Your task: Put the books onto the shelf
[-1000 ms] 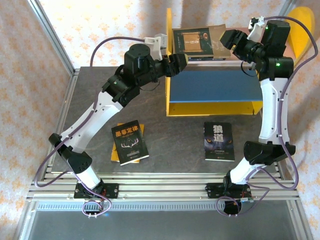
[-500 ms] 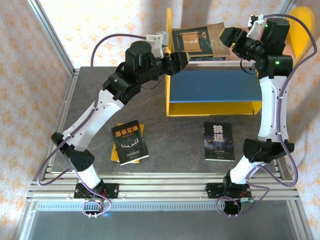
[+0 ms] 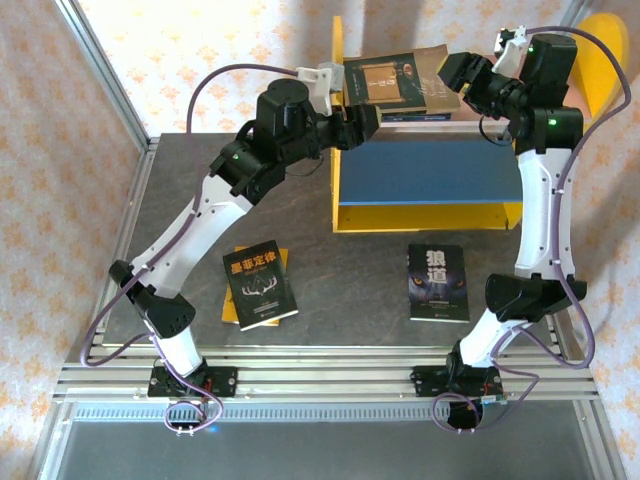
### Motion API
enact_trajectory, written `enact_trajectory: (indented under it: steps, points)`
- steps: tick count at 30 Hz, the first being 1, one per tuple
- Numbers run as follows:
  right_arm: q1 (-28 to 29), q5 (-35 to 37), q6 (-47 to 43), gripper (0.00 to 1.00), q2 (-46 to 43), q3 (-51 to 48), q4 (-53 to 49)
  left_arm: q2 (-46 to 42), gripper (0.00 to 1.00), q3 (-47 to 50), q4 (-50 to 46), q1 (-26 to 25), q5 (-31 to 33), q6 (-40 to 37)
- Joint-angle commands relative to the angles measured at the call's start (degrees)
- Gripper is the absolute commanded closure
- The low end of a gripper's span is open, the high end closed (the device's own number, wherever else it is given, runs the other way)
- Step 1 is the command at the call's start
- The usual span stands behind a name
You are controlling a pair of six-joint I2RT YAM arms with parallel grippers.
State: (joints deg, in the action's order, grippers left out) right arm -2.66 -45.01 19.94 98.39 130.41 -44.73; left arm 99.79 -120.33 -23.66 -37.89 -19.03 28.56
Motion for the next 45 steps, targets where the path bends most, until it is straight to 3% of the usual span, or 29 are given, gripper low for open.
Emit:
enact_trajectory:
  steps: [1, 21, 45]
  points:
    - [0.9, -1.95, 0.93, 0.38, 0.48, 2.22, 3.08, 0.07, 0.47, -2.47, -1.16, -0.33, 0.68, -1.89]
    - [1.03, -1.29, 0.58, 0.38, -1.01, 0.5, 2.91, -2.76, 0.47, 3.09, 1.73, -1.72, -0.34, -1.04]
    - [1.06, -2.35, 1.06, 0.37, -0.12, 0.37, 4.18, 2.49, 0.47, -4.77, -4.01, -1.68, 5.83, -5.53]
